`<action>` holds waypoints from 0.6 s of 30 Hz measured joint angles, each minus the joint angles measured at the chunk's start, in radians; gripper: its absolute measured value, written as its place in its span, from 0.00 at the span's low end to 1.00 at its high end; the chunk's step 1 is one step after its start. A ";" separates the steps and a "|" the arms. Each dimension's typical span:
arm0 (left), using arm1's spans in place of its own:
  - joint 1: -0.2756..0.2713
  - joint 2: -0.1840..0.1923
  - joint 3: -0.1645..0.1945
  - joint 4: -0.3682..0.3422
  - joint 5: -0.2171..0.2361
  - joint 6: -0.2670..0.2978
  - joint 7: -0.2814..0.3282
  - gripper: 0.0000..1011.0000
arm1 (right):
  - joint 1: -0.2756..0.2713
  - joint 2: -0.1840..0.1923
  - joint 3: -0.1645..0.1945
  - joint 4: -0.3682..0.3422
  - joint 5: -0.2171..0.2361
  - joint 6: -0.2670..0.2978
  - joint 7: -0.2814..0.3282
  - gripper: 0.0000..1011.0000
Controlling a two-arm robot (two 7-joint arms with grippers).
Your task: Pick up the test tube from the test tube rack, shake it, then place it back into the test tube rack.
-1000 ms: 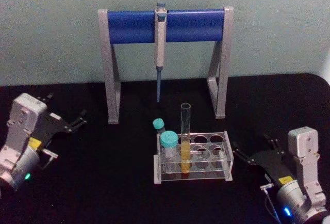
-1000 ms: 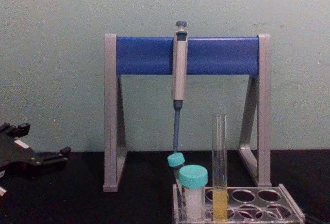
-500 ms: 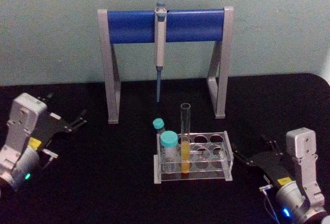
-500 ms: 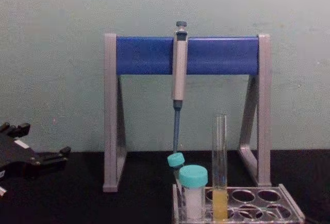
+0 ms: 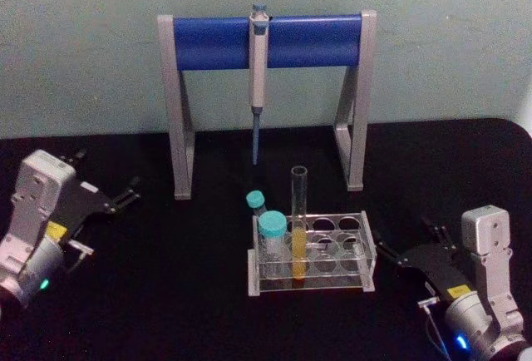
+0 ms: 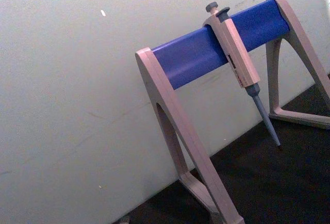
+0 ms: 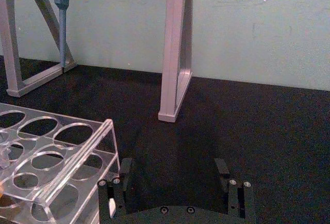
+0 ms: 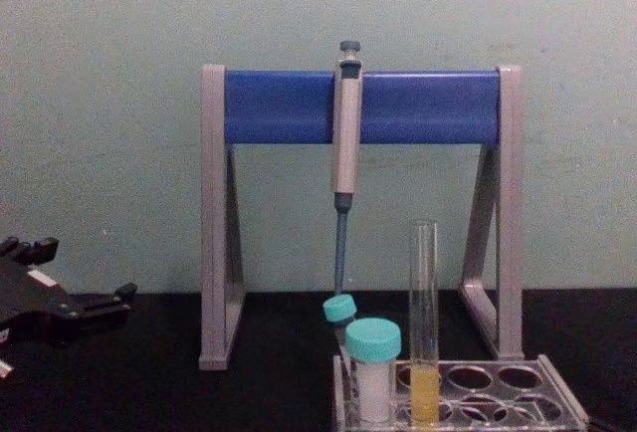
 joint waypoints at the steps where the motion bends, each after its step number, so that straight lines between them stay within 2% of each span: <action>1: 0.000 0.000 0.000 0.000 0.000 0.000 0.000 0.99 | 0.000 0.000 0.000 0.000 0.000 0.000 0.000 0.99; 18: 0.000 0.000 0.000 0.000 0.000 0.000 0.000 0.99 | 0.000 0.001 0.000 -0.001 0.002 -0.001 -0.001 0.99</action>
